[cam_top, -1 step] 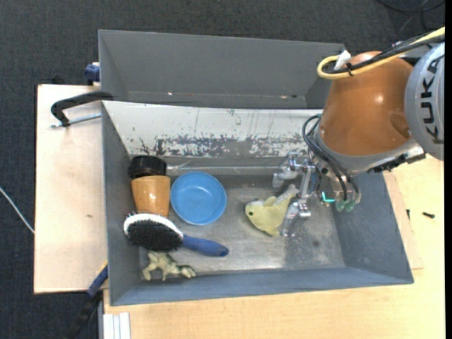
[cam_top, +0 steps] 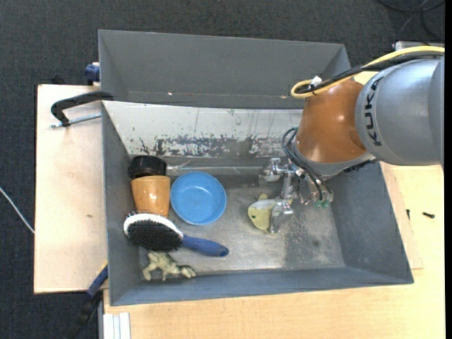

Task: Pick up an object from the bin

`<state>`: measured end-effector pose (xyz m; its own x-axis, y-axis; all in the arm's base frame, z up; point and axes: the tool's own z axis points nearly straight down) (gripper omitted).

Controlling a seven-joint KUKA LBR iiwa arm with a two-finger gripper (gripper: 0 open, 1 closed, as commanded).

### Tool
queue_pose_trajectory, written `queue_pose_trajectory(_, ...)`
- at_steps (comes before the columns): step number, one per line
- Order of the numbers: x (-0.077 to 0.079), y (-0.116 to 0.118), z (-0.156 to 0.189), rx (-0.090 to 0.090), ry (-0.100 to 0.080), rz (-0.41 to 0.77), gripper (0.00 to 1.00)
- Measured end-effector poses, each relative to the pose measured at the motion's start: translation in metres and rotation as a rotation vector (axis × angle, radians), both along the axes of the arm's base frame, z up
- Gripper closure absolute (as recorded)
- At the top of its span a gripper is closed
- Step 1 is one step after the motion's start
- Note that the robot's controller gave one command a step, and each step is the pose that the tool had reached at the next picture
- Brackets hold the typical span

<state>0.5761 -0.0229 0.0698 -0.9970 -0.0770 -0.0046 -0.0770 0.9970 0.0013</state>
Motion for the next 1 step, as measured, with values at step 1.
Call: queue_pose_trajectory(1,-0.0004,0.0003,0.0045,-0.001,0.0,0.002,1.0)
